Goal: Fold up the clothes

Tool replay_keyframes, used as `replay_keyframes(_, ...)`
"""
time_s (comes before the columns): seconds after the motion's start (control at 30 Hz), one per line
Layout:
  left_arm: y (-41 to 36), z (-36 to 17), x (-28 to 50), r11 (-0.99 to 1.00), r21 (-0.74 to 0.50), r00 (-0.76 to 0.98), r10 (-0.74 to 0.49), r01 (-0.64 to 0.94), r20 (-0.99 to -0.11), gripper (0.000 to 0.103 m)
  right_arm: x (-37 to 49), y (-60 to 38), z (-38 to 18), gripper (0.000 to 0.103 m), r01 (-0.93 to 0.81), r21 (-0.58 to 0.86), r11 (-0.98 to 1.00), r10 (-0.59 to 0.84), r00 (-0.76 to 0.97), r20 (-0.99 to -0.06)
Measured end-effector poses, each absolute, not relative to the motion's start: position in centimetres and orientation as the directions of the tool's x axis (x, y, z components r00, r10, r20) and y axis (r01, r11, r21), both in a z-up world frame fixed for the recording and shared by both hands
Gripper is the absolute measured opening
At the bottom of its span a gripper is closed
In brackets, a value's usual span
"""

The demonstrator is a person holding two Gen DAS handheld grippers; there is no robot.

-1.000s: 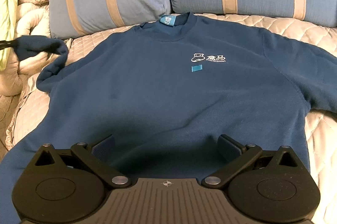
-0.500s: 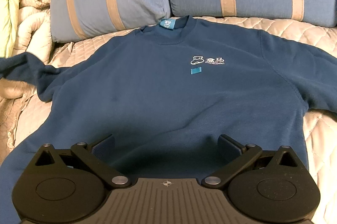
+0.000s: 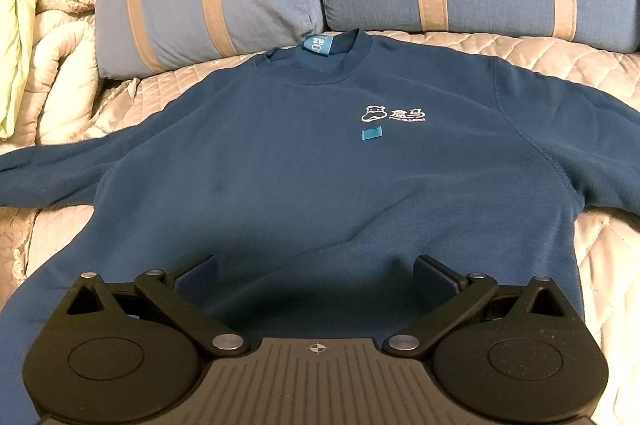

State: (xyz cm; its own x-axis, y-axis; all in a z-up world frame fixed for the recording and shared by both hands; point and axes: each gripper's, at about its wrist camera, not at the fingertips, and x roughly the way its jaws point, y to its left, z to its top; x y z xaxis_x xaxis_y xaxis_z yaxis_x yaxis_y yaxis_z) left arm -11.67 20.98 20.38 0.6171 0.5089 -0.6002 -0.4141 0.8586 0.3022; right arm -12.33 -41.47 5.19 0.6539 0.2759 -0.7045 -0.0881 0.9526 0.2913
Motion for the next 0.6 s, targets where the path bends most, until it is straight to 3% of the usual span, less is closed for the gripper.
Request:
replay_keyframes(0.27, 24.1, 16.7, -10.9, 0.862, 0.274, 0.538, 0.486, -0.427, -0.689, 0.005, -12.3, -41.5, 5.2, 0.103, -0.087, 0.284, 0.955, 0.271, 0.649, -0.711)
replay_keyframes(0.43, 26.9, 15.4, -8.8, 0.862, 0.190, 0.569, 0.461, -0.470, -0.681, 0.010, -12.1, -41.2, 5.1, 0.103, -0.085, 0.271, 0.959, 0.261, 0.641, -0.722)
replay_keyframes(0.6, 28.2, 13.7, -8.8, 0.811, 0.082, 0.603, 0.495, -0.580, -0.625, 0.048, -12.1, -41.0, 5.1, 0.103, -0.088, 0.254, 0.963, 0.250, 0.637, -0.729)
